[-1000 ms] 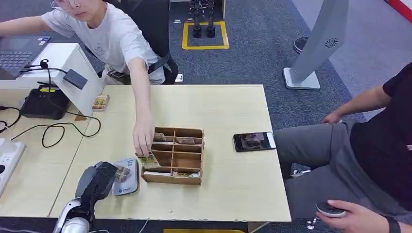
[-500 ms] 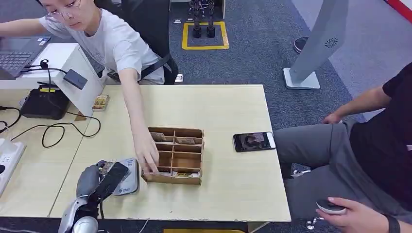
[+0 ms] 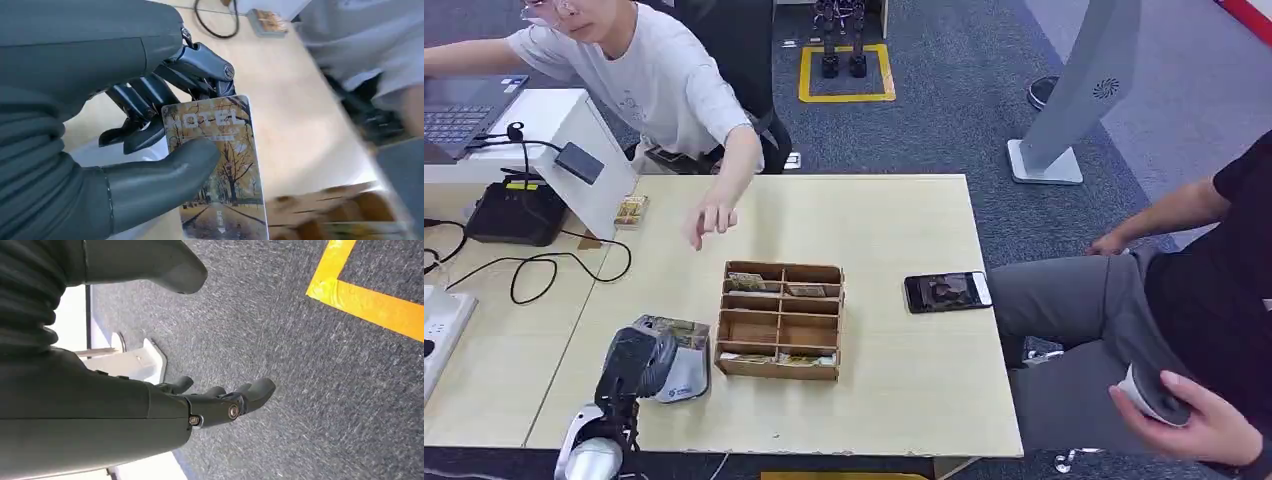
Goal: Pass the card to the sensor for recognition and then transmit it.
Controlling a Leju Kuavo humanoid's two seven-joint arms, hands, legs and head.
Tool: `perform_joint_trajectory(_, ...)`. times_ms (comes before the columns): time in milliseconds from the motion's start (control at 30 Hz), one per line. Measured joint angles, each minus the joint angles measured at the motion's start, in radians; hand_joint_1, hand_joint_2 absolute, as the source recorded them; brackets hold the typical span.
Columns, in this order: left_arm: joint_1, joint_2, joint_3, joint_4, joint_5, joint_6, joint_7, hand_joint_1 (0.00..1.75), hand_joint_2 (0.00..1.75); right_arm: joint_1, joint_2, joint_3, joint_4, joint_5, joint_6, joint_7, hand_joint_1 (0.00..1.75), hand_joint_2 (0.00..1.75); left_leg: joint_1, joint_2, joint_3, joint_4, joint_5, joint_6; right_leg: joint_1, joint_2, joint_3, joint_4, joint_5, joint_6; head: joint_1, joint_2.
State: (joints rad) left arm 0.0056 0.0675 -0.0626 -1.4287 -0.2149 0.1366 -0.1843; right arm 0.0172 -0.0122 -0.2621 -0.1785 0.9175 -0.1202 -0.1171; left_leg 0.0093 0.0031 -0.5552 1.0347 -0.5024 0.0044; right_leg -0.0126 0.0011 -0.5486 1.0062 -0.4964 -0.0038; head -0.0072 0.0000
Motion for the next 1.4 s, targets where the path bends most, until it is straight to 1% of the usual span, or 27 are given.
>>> perform_joint_trajectory(67,-0.018,-0.001,0.001,-0.015,0.120,0.017,-0.032,1.75,1.75,0.000,0.000,0.000,0.000,0.006,-0.001,-0.005,0.00,1.75,0.000,0.000,0.000,0.000,0.000,0.000,0.000,0.000,0.000,0.000,0.000,0.000,0.000,0.000)
perform_joint_trajectory(167,-0.059,-0.001,0.004,-0.032,0.226,0.055,-0.069,1.75,1.75,-0.001,0.000,-0.001,0.000,0.017,-0.003,-0.005,0.00,1.75,0.000,0.000,0.000,0.000,0.000,0.000,0.000,0.000,0.000,0.000,0.000,0.000,0.000,0.000)
perform_joint_trajectory(233,-0.103,-0.001,0.008,-0.039,0.243,0.097,-0.107,1.75,1.75,-0.001,0.000,-0.001,0.000,0.027,-0.002,-0.005,0.00,1.75,0.000,-0.001,0.000,0.000,0.001,-0.001,0.000,-0.001,0.000,0.000,0.000,0.000,0.000,0.000)
perform_joint_trajectory(300,-0.154,0.000,0.008,-0.039,0.242,0.132,-0.130,1.75,1.75,-0.003,0.000,-0.001,0.000,0.033,0.001,-0.003,0.00,1.75,0.000,-0.002,0.000,0.000,0.001,-0.001,0.000,-0.001,0.000,0.000,0.001,0.000,0.000,0.000)
perform_joint_trajectory(367,-0.197,0.005,0.008,-0.039,0.196,0.174,-0.144,1.75,1.75,-0.005,0.000,-0.001,0.000,0.041,0.003,-0.001,0.00,1.75,0.000,-0.002,0.000,0.000,0.002,-0.001,0.000,-0.001,0.000,0.000,0.001,-0.001,0.000,0.000)
perform_joint_trajectory(433,-0.241,0.011,0.008,-0.036,0.093,0.240,-0.163,1.75,1.75,-0.008,0.000,-0.001,0.000,0.050,0.011,0.001,0.00,1.75,0.000,-0.002,0.000,0.000,0.002,-0.001,0.000,-0.001,0.000,0.000,0.002,-0.001,0.000,0.000)
perform_joint_trajectory(500,-0.279,0.022,0.008,-0.026,-0.060,0.316,-0.177,1.75,1.75,-0.011,0.000,0.000,0.000,0.066,0.023,0.001,0.00,1.75,0.000,-0.002,0.000,0.000,0.002,-0.001,0.000,-0.001,0.000,0.000,0.002,-0.001,0.000,0.000)
perform_joint_trajectory(567,-0.313,0.038,0.008,-0.001,-0.253,0.397,-0.184,1.75,1.75,-0.015,0.000,0.002,0.000,0.082,0.033,-0.002,0.00,1.75,0.000,-0.002,0.000,0.000,0.002,-0.001,0.000,0.000,0.000,0.000,0.002,-0.001,0.000,0.000)
perform_joint_trajectory(667,-0.359,0.062,0.008,0.044,-0.405,0.452,-0.190,1.75,1.75,-0.019,0.000,0.006,0.000,0.099,0.039,-0.006,0.00,1.75,0.000,-0.001,0.000,0.000,0.002,-0.002,0.000,0.000,0.000,0.000,0.002,-0.001,0.000,0.000)
perform_joint_trajectory(767,-0.403,0.087,0.006,0.106,-0.527,0.487,-0.190,1.75,1.75,-0.023,-0.004,0.011,0.000,0.111,0.046,-0.006,0.00,1.75,0.000,-0.001,0.000,0.000,0.002,-0.002,0.000,0.000,-0.001,0.001,0.002,-0.001,0.000,0.000)
perform_joint_trajectory(900,-0.442,0.102,-0.001,0.166,-0.568,0.508,-0.190,1.75,1.75,-0.026,-0.008,0.015,0.000,0.117,0.053,-0.006,0.00,1.75,0.000,-0.001,0.000,0.000,0.002,-0.002,0.000,0.000,-0.001,0.001,0.002,-0.001,0.000,0.000)
perform_joint_trajectory(1100,-0.459,0.108,-0.011,0.211,-0.576,0.518,-0.190,1.75,1.75,-0.026,-0.008,0.027,0.000,0.126,0.053,-0.005,0.00,1.75,0.000,-0.001,0.000,0.000,0.002,-0.002,0.000,0.000,-0.001,0.001,0.002,-0.001,0.000,0.000)
perform_joint_trajectory(1133,-0.459,0.108,-0.014,0.216,-0.575,0.518,-0.191,0.00,1.75,-0.026,-0.008,0.028,0.000,0.128,0.053,-0.005,0.00,1.75,0.000,0.000,0.000,0.000,0.002,-0.002,0.000,0.001,-0.001,0.001,0.002,-0.001,0.000,0.000)
perform_joint_trajectory(1400,-0.459,0.110,-0.018,0.221,-0.568,0.515,-0.192,0.00,1.75,-0.026,-0.008,0.029,0.000,0.129,0.053,-0.005,0.00,1.75,0.000,0.000,0.000,0.000,0.002,-0.002,0.000,0.001,-0.001,0.001,0.002,-0.001,0.000,0.000)
